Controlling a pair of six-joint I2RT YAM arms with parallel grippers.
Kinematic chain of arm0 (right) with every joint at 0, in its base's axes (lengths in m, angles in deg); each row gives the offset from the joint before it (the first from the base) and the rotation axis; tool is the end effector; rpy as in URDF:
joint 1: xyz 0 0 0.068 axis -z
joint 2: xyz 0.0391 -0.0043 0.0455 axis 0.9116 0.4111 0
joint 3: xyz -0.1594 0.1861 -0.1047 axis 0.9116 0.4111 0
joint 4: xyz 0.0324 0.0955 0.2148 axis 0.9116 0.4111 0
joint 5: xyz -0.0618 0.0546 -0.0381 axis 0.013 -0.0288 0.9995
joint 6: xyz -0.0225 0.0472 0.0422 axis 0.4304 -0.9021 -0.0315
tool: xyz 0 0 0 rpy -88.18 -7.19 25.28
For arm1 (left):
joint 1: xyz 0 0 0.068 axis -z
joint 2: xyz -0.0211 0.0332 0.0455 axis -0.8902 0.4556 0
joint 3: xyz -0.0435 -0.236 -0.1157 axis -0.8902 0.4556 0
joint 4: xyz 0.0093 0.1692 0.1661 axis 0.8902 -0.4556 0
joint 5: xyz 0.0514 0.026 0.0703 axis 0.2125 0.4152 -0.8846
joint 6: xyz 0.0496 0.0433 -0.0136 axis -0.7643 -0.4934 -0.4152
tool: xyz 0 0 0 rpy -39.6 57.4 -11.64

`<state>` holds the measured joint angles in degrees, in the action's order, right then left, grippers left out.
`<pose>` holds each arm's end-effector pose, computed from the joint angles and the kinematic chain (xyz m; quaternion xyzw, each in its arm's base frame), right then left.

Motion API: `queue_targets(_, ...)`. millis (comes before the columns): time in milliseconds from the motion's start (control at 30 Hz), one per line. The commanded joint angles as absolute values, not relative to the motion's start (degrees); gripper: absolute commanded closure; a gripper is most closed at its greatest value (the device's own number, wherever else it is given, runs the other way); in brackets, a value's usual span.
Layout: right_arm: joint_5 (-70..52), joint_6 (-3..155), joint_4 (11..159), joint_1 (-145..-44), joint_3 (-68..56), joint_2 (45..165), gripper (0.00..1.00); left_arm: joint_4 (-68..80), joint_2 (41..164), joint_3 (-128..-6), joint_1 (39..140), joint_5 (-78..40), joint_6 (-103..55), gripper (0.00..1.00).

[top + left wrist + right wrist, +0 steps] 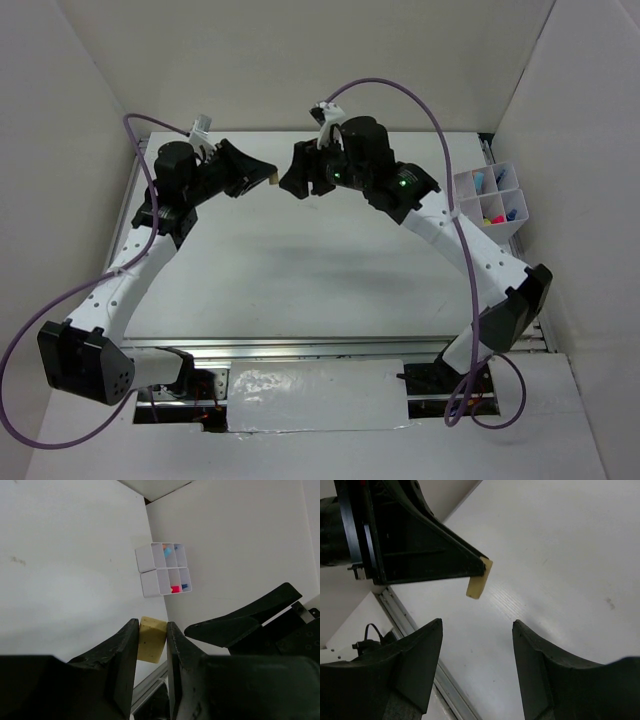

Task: Sort the stationery into containers
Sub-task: Pass the stationery from the left arm to the right

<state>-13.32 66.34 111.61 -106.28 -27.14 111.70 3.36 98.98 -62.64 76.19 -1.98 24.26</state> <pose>0.2485 0.2274 0.4254 -0.2281 0.7738 0.3541 0.4730 0.2738 -0.0881 0.3895 -0.1506 0.7198 -0.5216 0.4325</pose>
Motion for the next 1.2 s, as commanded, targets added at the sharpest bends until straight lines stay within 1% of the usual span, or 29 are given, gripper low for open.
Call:
queue_targets(0, -11.9, 64.7, 109.0, -107.1, -32.5, 114.6, 0.35, 1.8, 99.3, -64.5, 77.1, -3.6, 27.1, 1.00)
queue_targets(133, -12.7, 64.6, 109.2, -108.4, -34.4, 116.5, 0.36, 2.0, 99.3, -64.5, 77.4, -3.4, 26.6, 1.00)
queue_targets(433, -11.2, 65.2, 109.3, -109.6, -33.3, 118.5, 0.39, 3.4, 99.3, -64.6, 77.7, -1.8, 27.2, 1.00)
queue_targets(667, -11.3, 65.1, 109.2, -108.9, -34.4, 120.3, 0.46, 6.9, 99.2, -64.1, 78.1, 0.1, 29.0, 1.00)
queue_targets(733, -11.8, 65.1, 108.9, -108.5, -34.4, 120.5, 0.50, 7.4, 99.1, -63.7, 78.3, 0.7, 29.5, 1.00)
queue_targets(767, -11.7, 65.1, 108.7, -108.4, -34.3, 120.5, 0.56, 7.6, 99.1, -63.5, 78.3, 0.8, 29.8, 1.00)
queue_targets(833, -11.8, 65.3, 108.5, -108.1, -34.1, 120.2, 0.66, 7.7, 99.0, -63.0, 78.4, 1.0, 30.1, 1.00)
queue_targets(867, -11.7, 65.4, 108.3, -107.9, -34.1, 120.2, 0.75, 7.7, 99.0, -62.9, 78.4, 1.3, 30.1, 1.00)
queue_targets(900, -11.7, 65.8, 108.2, -107.8, -33.9, 119.8, 0.78, 7.4, 99.0, -62.7, 78.4, 1.5, 29.9, 1.00)
queue_targets(933, -11.9, 66.1, 108.0, -107.6, -33.8, 119.6, 0.85, 7.2, 99.0, -62.7, 78.5, 1.5, 29.5, 1.00)
queue_targets(1000, -12.2, 67.1, 107.7, -107.3, -33.3, 118.7, 0.93, 7.5, 99.0, -62.2, 78.5, 1.5, 29.4, 0.92)
queue_targets(1033, -12.3, 67.6, 107.5, -107.0, -33.1, 118.1, 1.00, 7.7, 98.8, -61.8, 78.5, 1.6, 29.3, 0.87)
queue_targets(1067, -12.0, 69.0, 107.4, -107.0, -32.5, 117.6, 1.00, 7.9, 98.6, -61.5, 78.5, 1.6, 29.0, 0.73)
queue_targets(1100, -11.9, 69.7, 107.3, -106.8, -32.0, 116.1, 1.00, 8.2, 98.5, -60.9, 78.5, 1.6, 29.0, 0.64)
queue_targets(1133, -11.9, 70.6, 107.3, -106.5, -31.3, 115.2, 1.00, 7.8, 98.4, -61.0, 78.3, 1.3, 28.4, 0.49)
queue_targets(1167, -11.6, 72.0, 107.3, -106.1, -30.3, 114.2, 1.00, 6.8, 98.3, -61.2, 78.2, 0.9, 27.8, 0.07)
